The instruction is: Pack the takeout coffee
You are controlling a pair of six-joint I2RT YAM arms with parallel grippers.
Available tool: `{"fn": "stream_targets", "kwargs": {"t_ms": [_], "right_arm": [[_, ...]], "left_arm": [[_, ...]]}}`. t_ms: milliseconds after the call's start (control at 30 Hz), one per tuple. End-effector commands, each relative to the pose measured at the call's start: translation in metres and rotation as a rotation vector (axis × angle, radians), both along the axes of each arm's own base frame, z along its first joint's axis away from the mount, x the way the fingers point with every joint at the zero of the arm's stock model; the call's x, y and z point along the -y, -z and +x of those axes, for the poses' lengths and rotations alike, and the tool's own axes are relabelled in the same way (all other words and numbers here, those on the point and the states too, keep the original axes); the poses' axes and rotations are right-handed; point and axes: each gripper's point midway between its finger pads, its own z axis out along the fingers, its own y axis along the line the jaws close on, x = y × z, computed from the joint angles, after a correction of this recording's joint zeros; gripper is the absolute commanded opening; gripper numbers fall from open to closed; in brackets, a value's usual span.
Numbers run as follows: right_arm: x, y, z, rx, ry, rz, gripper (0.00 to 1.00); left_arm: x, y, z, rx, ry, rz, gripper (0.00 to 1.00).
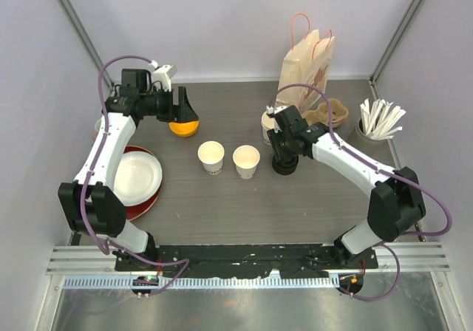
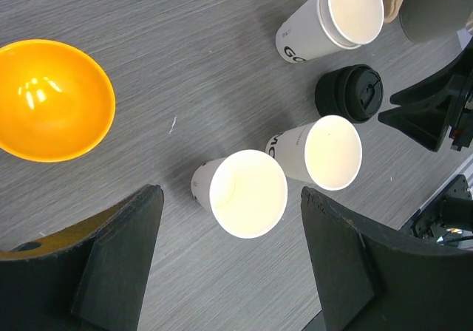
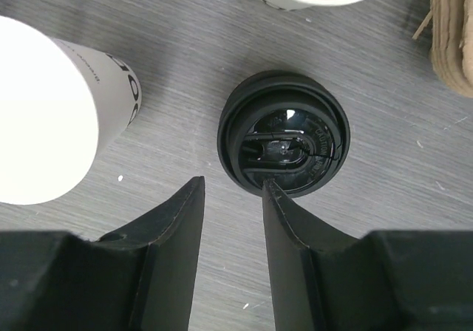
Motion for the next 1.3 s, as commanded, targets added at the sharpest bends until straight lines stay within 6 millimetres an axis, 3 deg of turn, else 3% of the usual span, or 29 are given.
{"fn": "stream_targets", "kwargs": {"t_ms": [0, 333, 700, 967, 1267], "right_arm": [[-0.003, 0.001, 0.017, 0.055, -0.009, -0.019, 0.42], [-0.012, 0.014, 0.021, 0.055, -0.052, -0.072, 0.33], [-0.004, 0.032, 0.018, 0.027, -0.053, -0.154, 0.24], [-0.007, 0.025, 0.016, 0.035, -0.074, -0.175, 0.02], [-0.010, -0.012, 0.014, 0.056, -0.074, -0.161, 0.01]], "left_arm": [[0.001, -0.021, -0.003, 0.074, 0.024, -0.015, 0.80], [0.002, -0.017, -0.003, 0.063, 0.030, -0.019, 0.80], [0.004, -0.018, -0.004, 0.061, 0.039, -0.027, 0.80], [0.004, -0.019, -0.005, 0.063, 0.045, -0.029, 0.80], [0.004, -0.021, -0.005, 0.068, 0.048, -0.029, 0.80]]}}
